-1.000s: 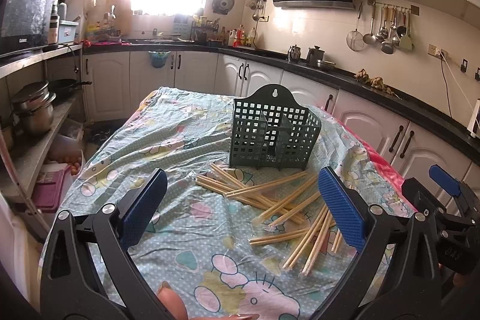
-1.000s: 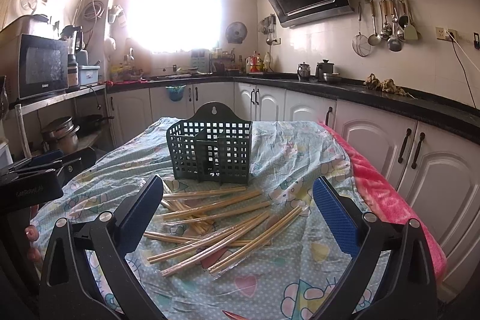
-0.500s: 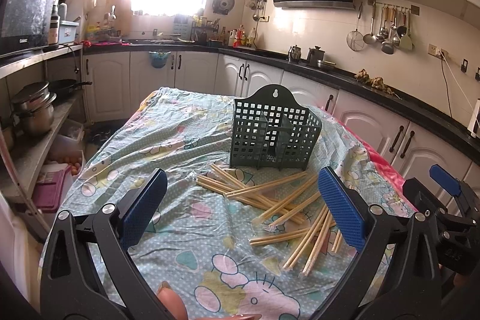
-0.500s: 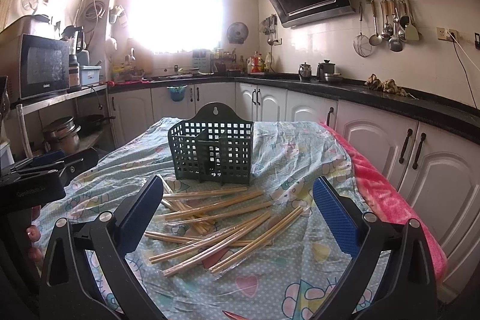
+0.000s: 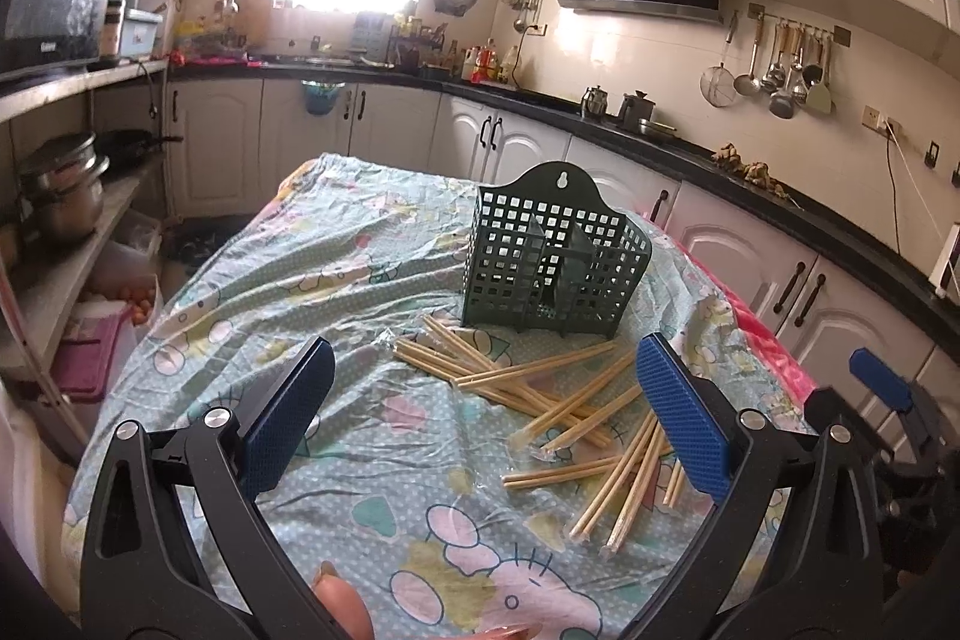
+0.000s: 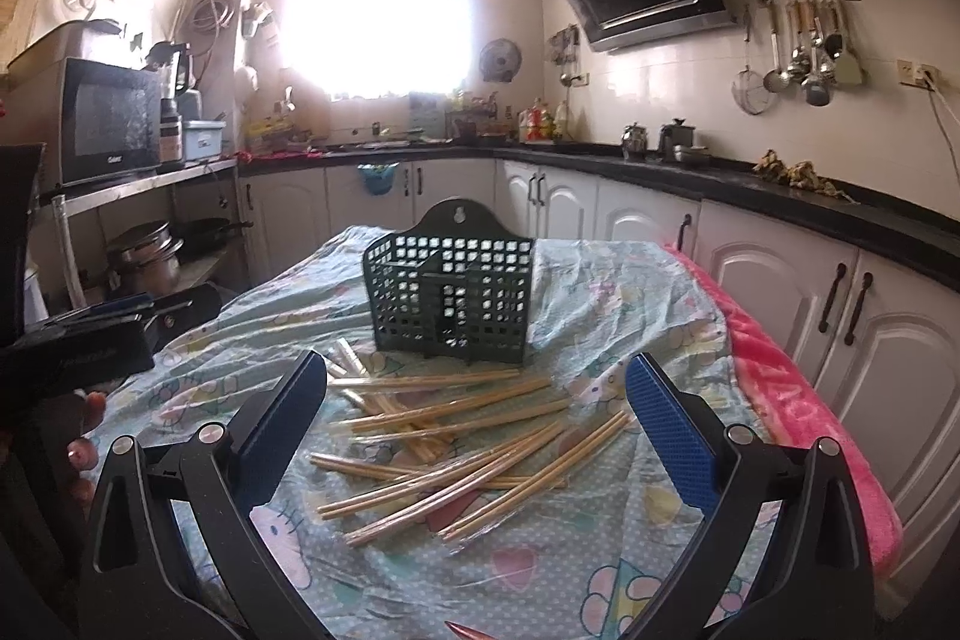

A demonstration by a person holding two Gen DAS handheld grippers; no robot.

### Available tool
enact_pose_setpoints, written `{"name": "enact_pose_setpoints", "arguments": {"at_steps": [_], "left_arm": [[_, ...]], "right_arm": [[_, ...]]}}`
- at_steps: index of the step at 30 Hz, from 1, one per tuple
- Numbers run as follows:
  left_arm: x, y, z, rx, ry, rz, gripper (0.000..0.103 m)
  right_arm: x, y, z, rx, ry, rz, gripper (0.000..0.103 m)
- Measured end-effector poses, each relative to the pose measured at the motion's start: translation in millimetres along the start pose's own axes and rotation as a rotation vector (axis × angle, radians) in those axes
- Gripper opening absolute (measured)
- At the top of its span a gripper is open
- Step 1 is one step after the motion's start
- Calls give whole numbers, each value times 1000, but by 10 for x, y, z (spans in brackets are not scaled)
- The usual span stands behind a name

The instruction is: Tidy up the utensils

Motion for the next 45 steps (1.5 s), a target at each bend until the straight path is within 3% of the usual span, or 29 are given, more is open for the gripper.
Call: {"name": "enact_pose_setpoints", "arguments": {"at_steps": [19,29,38,40,42,45], "left_arm": [[-534,220,-161,-45,-18,154,93],[-593,514,-591,-118,-80,188,93],[-646,514,-1068,-225,-92,210,93],[-678,494,-1167,-248,-96,219,92],[-718,481,-1247,-266,-98,228,91],[-786,443,-1350,-290,-99,245,85]], "right_arm": [[-85,180,-321,-84,125,20,97],[60,369,-803,-213,104,-4,97],[300,308,-1271,-323,32,-16,97],[347,277,-1369,-348,17,-22,95],[402,224,-1498,-388,8,-24,84],[478,117,-1661,-448,7,-49,78]]}}
Point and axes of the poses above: each gripper's, at about its wrist camera, not at the fingertips, and z roughly against the way its jaws point, x to its right, y to its top, the point moved 2 cm from there along -z, roughly the way its jaws point, and after that the axes turned 9 degrees about -y, right-handed, at the moved point
